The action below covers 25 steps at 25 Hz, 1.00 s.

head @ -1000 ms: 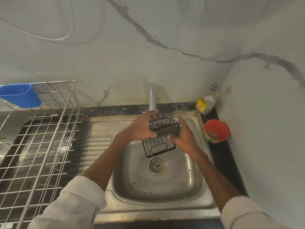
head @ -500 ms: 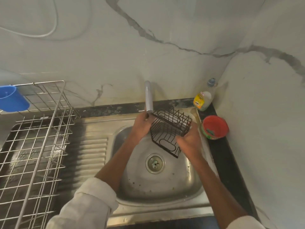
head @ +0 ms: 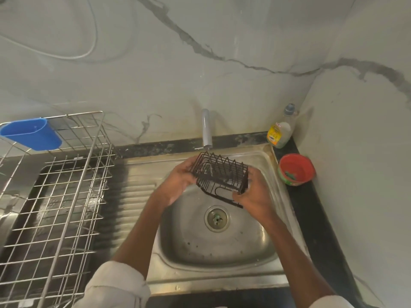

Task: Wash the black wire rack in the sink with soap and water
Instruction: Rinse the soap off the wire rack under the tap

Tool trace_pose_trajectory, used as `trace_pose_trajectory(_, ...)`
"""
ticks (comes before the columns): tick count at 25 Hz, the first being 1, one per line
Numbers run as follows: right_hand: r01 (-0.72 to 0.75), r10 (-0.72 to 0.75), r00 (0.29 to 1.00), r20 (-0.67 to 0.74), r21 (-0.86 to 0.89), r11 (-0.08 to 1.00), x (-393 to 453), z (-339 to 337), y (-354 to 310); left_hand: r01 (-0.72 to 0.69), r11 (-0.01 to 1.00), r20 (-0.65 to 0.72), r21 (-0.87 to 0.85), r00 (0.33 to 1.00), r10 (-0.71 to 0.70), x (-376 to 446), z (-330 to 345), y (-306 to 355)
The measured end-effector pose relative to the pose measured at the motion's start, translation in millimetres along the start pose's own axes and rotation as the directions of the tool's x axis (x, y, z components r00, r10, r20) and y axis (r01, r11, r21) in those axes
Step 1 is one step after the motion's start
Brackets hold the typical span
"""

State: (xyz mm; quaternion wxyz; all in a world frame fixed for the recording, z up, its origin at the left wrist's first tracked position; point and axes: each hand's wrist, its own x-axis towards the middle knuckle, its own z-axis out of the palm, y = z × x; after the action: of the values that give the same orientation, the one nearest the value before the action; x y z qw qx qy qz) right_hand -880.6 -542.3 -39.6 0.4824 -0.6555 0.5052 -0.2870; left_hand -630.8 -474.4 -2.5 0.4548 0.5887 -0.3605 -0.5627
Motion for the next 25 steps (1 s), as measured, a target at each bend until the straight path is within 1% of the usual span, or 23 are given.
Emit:
trace_pose_trajectory(1,0.011,-0.011,1.000,0.007,0.026,1.000,-2,1,3,0.008,0.990,-0.001,-0.142,1.000,-0.008,-10,-3,1)
trace_pose_trajectory(2,0.018,-0.018,1.000,0.001,0.018,1.000,-6,2,3,0.027,0.964,-0.030,-0.265,0.999,-0.036,-18,-3,2)
trace_pose_trajectory(3,0.037,-0.037,0.999,0.012,0.034,0.999,-12,3,1,0.061,0.945,-0.081,-0.321,0.993,-0.092,-22,0,2)
trace_pose_trajectory(5,0.125,-0.124,0.991,0.042,-0.037,0.991,-18,4,2,0.182,0.934,-0.184,-0.306,0.952,-0.246,-23,9,-3)
trace_pose_trajectory(6,0.185,-0.178,0.982,0.069,-0.121,0.975,-20,3,3,0.249,0.922,-0.211,-0.296,0.925,-0.317,-24,13,-7)
trace_pose_trajectory(7,0.245,-0.229,0.968,0.099,-0.197,0.949,-22,2,7,0.293,0.909,-0.218,-0.298,0.906,-0.363,-25,16,-10)
trace_pose_trajectory(8,0.280,-0.257,0.959,0.122,-0.242,0.929,-24,1,10,0.310,0.903,-0.211,-0.297,0.901,-0.379,-27,18,-10)
trace_pose_trajectory(9,0.291,-0.263,0.954,0.143,-0.234,0.928,-27,0,14,0.316,0.905,-0.210,-0.285,0.901,-0.381,-30,19,-10)
trace_pose_trajectory(11,0.302,-0.267,0.940,0.212,-0.153,0.941,-35,0,17,0.301,0.911,-0.217,-0.280,0.905,-0.366,-41,20,-13)
trace_pose_trajectory(13,0.287,-0.275,0.911,0.307,0.006,0.958,-44,2,16,0.216,0.926,-0.268,-0.310,0.914,-0.303,-53,20,-19)
trace_pose_trajectory(14,0.225,-0.250,0.920,0.302,0.118,0.967,-43,3,16,0.170,0.928,-0.297,-0.331,0.915,-0.274,-59,21,-23)
trace_pose_trajectory(15,0.132,-0.185,0.948,0.259,0.208,0.969,-42,3,15,0.127,0.929,-0.331,-0.348,0.911,-0.248,-64,23,-26)
trace_pose_trajectory(16,0.014,-0.074,0.974,0.214,0.267,0.963,-38,5,15,0.085,0.933,-0.371,-0.351,0.902,-0.222,-70,25,-29)
trace_pose_trajectory(17,-0.106,0.051,0.981,0.186,0.300,0.948,-34,7,11,0.041,0.938,-0.405,-0.344,0.895,-0.187,-76,27,-32)
trace_pose_trajectory(18,-0.240,0.171,0.959,0.228,0.323,0.915,-29,10,5,0.004,0.947,-0.428,-0.321,0.892,-0.149,-81,28,-34)
trace_pose_trajectory(19,-0.379,0.271,0.905,0.329,0.329,0.865,-23,14,-1,-0.025,0.956,-0.439,-0.293,0.891,-0.111,-86,29,-35)
trace_pose_trajectory(20,-0.492,0.339,0.836,0.431,0.317,0.811,-15,19,-7,-0.047,0.967,-0.440,-0.251,0.895,-0.070,-92,30,-37)
trace_pose_trajectory(21,-0.563,0.377,0.780,0.500,0.296,0.772,-9,22,-13,-0.074,0.978,-0.424,-0.194,0.906,-0.015,-96,31,-39)
trace_pose_trajectory(22,-0.601,0.398,0.747,0.532,0.285,0.746,-4,23,-20,-0.100,0.987,-0.390,-0.122,0.920,0.045,-98,33,-42)
trace_pose_trajectory(23,-0.608,0.406,0.744,0.531,0.286,0.741,0,23,-26,-0.124,0.990,-0.353,-0.060,0.931,0.095,-98,36,-46)
trace_pose_trajectory(24,-0.599,0.398,0.756,0.520,0.303,0.741,4,22,-28,-0.137,0.990,-0.338,-0.026,0.933,0.121,-99,40,-47)
trace_pose_trajectory(25,-0.591,0.388,0.768,0.509,0.331,0.736,8,20,-27,-0.141,0.989,-0.345,-0.031,0.931,0.122,-98,43,-49)
